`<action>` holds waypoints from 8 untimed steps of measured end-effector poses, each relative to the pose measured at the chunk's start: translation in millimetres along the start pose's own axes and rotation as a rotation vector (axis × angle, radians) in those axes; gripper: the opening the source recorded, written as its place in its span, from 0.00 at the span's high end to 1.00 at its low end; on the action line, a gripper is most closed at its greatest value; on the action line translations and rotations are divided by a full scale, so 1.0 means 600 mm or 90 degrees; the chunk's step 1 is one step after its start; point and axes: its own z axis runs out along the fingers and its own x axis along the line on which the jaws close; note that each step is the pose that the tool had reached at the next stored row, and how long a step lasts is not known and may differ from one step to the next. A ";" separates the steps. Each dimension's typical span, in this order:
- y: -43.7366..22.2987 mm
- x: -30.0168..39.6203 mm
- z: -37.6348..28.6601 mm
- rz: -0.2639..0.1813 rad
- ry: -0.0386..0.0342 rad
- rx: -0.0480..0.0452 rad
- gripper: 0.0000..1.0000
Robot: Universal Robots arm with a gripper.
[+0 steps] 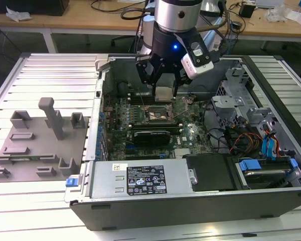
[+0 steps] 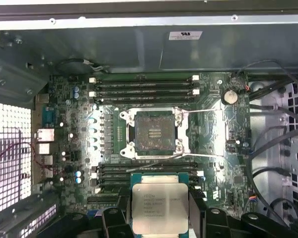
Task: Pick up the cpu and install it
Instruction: 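Pick up the cpu and move it towards the insertion slot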
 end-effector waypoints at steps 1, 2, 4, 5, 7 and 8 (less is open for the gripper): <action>0.002 0.000 0.001 0.000 0.0000 -0.0007 0.45; 0.007 0.000 0.004 0.000 0.0001 -0.0020 0.45; 0.017 0.000 0.010 -0.001 0.0002 -0.0050 0.45; 0.021 0.000 0.013 -0.002 0.0003 -0.0056 0.45; 0.024 0.000 0.016 -0.004 -0.0001 -0.0058 0.45; 0.027 0.000 0.018 -0.005 -0.0007 -0.0058 0.45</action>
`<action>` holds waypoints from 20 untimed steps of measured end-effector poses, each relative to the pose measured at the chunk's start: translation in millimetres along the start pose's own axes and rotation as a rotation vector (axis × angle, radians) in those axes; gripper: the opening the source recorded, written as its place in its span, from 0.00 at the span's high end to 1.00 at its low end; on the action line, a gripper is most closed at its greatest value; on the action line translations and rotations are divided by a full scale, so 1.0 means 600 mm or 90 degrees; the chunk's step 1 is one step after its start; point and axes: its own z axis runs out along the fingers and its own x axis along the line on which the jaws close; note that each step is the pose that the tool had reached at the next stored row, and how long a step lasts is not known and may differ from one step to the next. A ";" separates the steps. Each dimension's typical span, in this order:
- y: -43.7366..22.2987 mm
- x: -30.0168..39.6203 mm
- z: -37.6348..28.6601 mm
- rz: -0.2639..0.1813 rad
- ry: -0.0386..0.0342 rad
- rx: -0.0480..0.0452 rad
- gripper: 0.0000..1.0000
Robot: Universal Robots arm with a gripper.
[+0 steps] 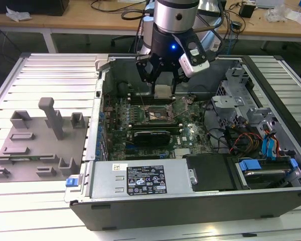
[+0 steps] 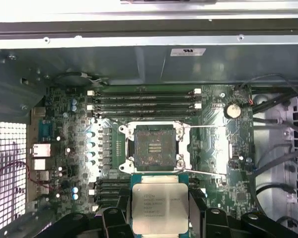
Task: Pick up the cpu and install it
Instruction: 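Pick up the cpu and move it towards the insertion slot, then place the cpu into insertion slot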
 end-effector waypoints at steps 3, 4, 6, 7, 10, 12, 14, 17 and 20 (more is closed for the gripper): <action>0.006 0.000 0.006 -0.003 -0.0008 0.0000 0.45; 0.008 0.000 0.008 -0.003 -0.0008 0.0000 0.45; 0.010 0.000 0.012 -0.003 -0.0008 0.0000 0.45; 0.010 0.000 0.012 -0.003 -0.0008 0.0000 0.45; 0.010 0.000 0.013 -0.003 -0.0008 0.0000 0.45; 0.010 0.000 0.013 -0.003 -0.0008 0.0000 0.45; 0.010 0.000 0.013 -0.003 -0.0008 0.0000 0.45; 0.010 0.000 0.013 -0.003 -0.0008 0.0000 0.45; 0.010 0.000 0.013 -0.003 -0.0008 0.0000 0.45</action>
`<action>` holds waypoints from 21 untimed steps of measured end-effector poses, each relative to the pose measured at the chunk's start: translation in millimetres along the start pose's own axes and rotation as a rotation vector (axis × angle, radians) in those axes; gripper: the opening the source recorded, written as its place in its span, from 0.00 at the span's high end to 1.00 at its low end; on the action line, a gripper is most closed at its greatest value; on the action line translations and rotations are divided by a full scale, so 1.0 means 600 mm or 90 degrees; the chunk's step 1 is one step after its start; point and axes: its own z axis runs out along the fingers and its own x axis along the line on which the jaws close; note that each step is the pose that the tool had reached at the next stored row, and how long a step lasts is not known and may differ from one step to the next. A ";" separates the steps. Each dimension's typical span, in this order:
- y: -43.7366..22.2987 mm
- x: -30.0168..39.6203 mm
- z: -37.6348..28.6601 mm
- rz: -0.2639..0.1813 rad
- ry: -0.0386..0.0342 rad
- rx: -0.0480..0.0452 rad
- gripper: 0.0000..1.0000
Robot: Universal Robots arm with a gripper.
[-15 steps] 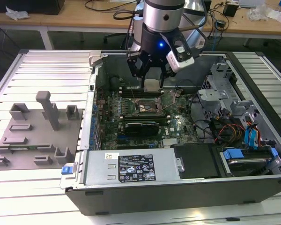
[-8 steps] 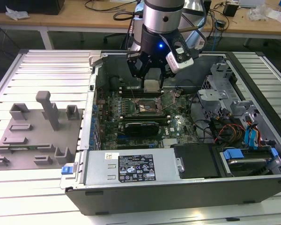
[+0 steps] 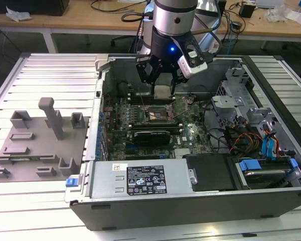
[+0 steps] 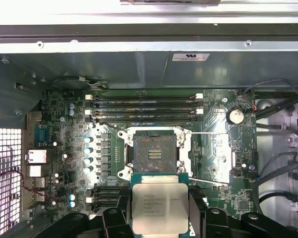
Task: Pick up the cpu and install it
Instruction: 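Place the cpu into insertion slot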
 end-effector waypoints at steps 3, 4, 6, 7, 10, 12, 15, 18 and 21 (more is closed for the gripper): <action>0.000 0.000 0.000 0.005 -0.0003 -0.0001 0.45; 0.000 0.000 0.000 0.019 -0.0013 -0.0001 0.45; 0.000 0.000 0.000 0.035 -0.0024 -0.0001 0.45; 0.000 0.000 0.000 0.047 -0.0032 -0.0001 0.45; 0.000 0.000 0.000 0.083 -0.0056 -0.0001 0.45; 0.000 0.000 0.000 0.111 -0.0074 0.0000 0.45; 0.000 0.000 0.000 0.149 -0.0100 0.0000 0.45; 0.000 0.000 0.001 0.191 -0.0129 0.0000 0.45; 0.000 0.000 0.001 0.237 -0.0160 0.0000 0.45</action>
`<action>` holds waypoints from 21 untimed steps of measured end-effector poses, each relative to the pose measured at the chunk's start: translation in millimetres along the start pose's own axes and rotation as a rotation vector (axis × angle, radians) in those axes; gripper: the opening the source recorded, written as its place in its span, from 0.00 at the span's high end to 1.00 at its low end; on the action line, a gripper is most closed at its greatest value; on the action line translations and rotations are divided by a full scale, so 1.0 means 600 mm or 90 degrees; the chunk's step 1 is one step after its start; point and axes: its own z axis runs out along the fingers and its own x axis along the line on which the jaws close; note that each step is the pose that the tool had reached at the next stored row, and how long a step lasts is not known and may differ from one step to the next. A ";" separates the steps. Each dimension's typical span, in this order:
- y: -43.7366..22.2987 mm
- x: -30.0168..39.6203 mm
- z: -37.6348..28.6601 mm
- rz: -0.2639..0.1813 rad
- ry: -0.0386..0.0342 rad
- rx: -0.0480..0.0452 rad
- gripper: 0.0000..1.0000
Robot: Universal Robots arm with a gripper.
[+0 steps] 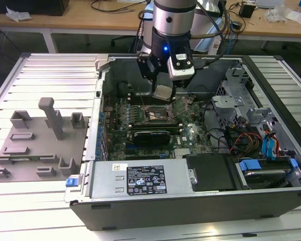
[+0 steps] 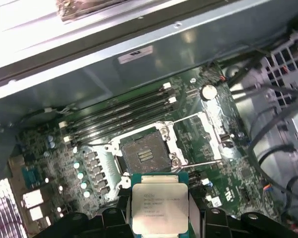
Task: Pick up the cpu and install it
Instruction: 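Place the cpu into insertion slot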
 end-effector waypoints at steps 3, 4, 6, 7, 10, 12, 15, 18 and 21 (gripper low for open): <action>0.000 0.000 0.000 0.035 -0.0024 0.0000 0.45; 0.000 0.000 0.000 0.046 -0.0032 0.0000 0.45; 0.000 0.000 0.000 0.067 -0.0045 0.0001 0.45; 0.000 0.000 0.001 0.091 -0.0062 0.0001 0.45; 0.000 0.000 0.001 0.138 -0.0093 0.0001 0.45; 0.000 0.000 0.001 0.169 -0.0114 0.0001 0.45; 0.000 0.000 0.001 0.202 -0.0136 0.0001 0.45; 0.000 0.000 0.001 0.235 -0.0159 0.0001 0.45; 0.000 0.000 0.002 0.273 -0.0184 0.0001 0.45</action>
